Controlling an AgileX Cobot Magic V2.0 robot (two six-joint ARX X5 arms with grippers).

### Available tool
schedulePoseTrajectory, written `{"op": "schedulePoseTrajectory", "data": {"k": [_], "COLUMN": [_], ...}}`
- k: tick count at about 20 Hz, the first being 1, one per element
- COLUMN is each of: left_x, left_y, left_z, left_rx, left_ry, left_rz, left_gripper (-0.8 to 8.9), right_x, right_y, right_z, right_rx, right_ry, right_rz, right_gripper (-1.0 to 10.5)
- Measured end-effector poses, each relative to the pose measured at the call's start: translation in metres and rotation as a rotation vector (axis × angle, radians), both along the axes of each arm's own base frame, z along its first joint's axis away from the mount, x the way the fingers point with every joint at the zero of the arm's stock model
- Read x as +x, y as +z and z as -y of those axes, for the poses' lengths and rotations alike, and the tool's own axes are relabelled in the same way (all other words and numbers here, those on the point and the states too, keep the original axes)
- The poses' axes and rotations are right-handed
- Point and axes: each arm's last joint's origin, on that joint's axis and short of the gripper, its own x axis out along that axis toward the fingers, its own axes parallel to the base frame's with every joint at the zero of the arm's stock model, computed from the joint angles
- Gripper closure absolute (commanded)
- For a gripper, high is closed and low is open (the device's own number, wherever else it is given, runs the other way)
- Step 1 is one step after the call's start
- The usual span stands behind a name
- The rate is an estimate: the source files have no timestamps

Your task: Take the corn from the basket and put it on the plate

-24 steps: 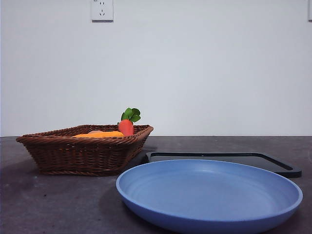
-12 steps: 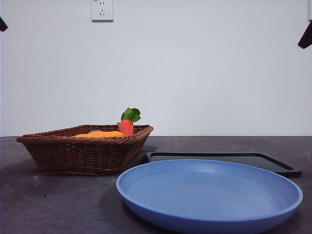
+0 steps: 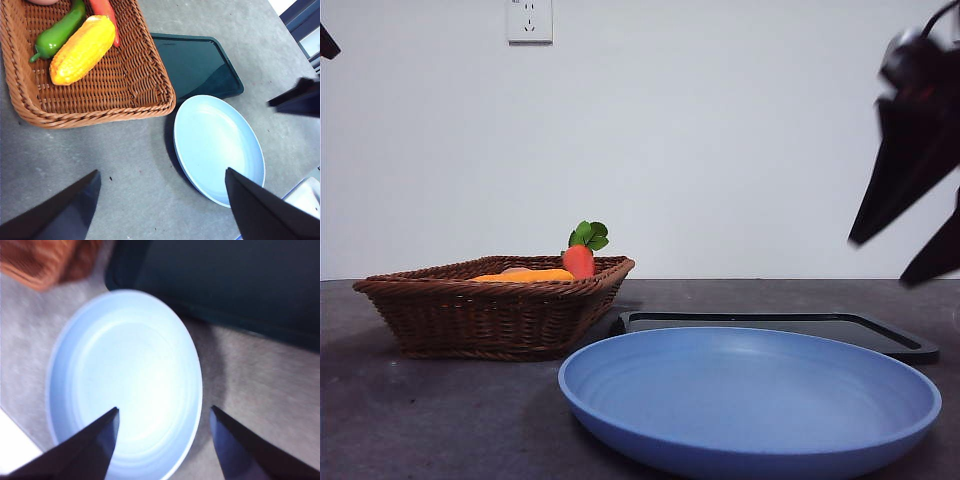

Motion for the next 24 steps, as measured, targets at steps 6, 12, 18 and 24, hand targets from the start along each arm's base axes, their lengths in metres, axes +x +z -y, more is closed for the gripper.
{"op": "schedulePoseTrajectory", "data": {"k": [6, 12, 18, 24], "left_x": [0.000, 0.000, 0.002, 0.028], "left_y": [0.000, 0.000, 0.001, 0.015], "left_z": [0.000, 0.000, 0.000, 0.006], "left_rx": [0.000, 0.000, 0.002, 0.040], "left_ry": [0.000, 0.000, 0.002, 0.011], "left_rz": [0.000, 0.000, 0.011, 0.055], "left_gripper": [4.09, 4.09, 4.10, 4.10], "right_x": [0.021, 0.026, 0.027, 0.020], "right_y": [-0.043, -0.057, -0.058, -0.038], "right_z": [-0.017, -0.026, -0.027, -0.023], "right_rx": [-0.094, -0.105, -0.100, -0.089], "right_ry": [0.028, 0.059, 0.053, 0.027], "right_rz": [-0.118, -0.143, -0.147, -0.104], "right_gripper": [6.6, 8.7, 9.4, 9.4]}}
